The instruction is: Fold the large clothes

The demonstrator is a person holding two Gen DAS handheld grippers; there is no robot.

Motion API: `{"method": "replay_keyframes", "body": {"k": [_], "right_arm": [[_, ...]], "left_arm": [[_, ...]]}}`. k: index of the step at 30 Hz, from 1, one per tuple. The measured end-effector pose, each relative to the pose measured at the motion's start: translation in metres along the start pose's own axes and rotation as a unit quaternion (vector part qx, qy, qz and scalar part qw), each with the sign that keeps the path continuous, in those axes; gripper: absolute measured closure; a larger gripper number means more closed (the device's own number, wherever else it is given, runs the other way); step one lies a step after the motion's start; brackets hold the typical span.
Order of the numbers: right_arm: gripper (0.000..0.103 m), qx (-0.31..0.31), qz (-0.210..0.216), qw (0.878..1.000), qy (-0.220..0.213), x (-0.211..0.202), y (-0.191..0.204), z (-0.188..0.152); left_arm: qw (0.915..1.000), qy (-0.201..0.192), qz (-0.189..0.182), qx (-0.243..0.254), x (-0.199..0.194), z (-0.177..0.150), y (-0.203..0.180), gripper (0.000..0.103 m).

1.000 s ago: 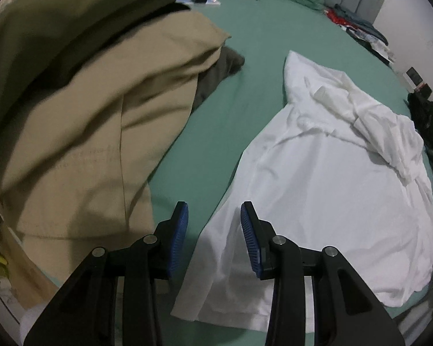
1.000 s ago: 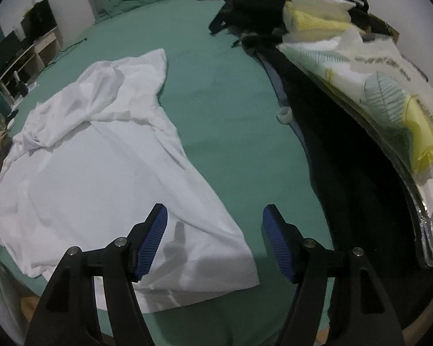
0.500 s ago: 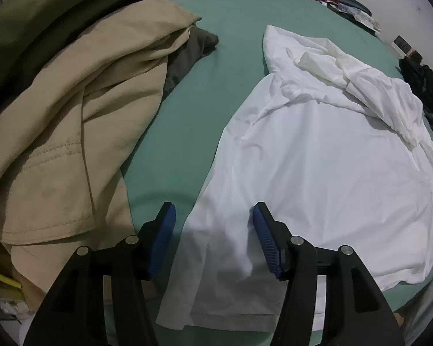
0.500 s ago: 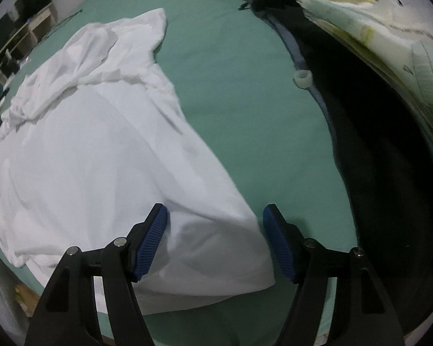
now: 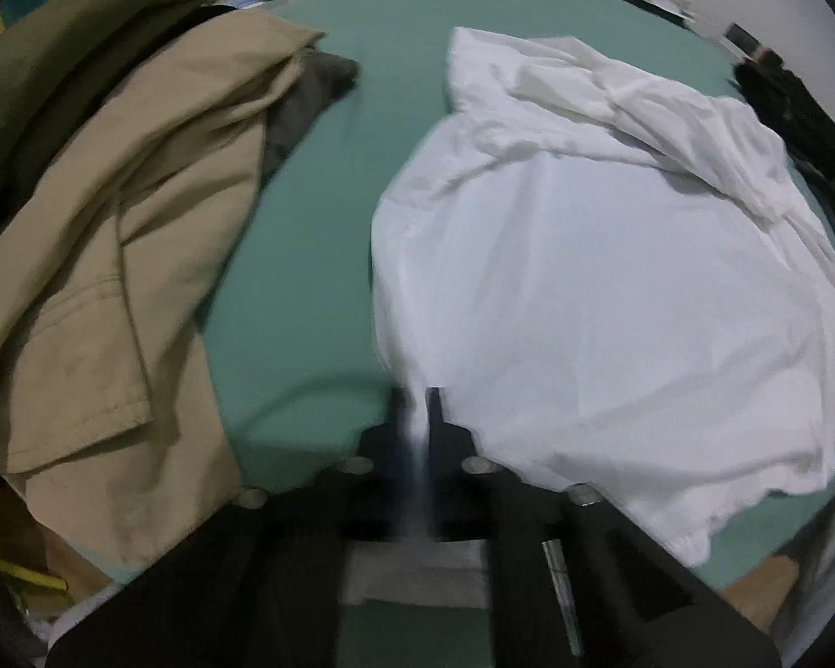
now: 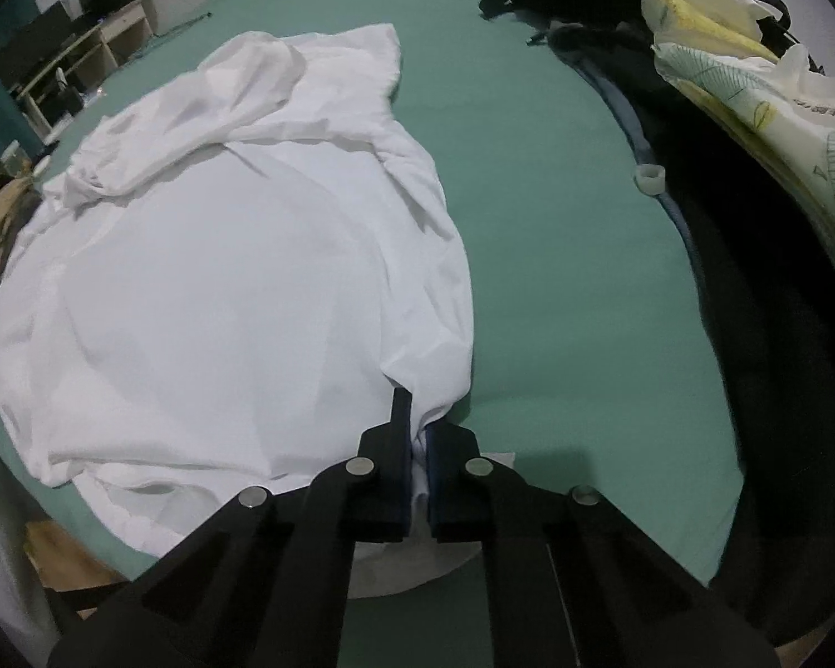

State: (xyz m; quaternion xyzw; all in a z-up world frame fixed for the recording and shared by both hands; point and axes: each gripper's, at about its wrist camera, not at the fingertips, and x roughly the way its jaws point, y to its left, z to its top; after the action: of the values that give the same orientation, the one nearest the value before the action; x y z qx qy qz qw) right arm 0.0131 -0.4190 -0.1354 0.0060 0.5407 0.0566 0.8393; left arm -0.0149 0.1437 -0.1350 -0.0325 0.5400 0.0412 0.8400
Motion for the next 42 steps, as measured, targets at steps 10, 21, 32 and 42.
{"method": "replay_keyframes", "body": {"k": [10,21,32,42], "right_arm": [[0.099,0.05,0.022,0.997,-0.045,-0.043,-0.017,-0.011],[0.099,0.049,0.036,0.993,-0.102,-0.093,-0.027,0.006],[0.099,0.034,0.035,0.988,-0.144,-0.103,-0.027,0.092],[0.099,0.057,0.051,0.989,-0.128,-0.048,-0.039,0.167]], "left_arm": [[0.999,-0.037,-0.011,-0.024,-0.045,-0.013,0.008,0.101],[0.9934,-0.09,-0.049,-0.052,-0.091,0.026,0.02,0.101],[0.9885,-0.12,-0.065,-0.066,-0.099,0.083,0.021,0.1],[0.9827,-0.092,-0.096,-0.129,-0.032,0.154,0.026,0.1]]}}
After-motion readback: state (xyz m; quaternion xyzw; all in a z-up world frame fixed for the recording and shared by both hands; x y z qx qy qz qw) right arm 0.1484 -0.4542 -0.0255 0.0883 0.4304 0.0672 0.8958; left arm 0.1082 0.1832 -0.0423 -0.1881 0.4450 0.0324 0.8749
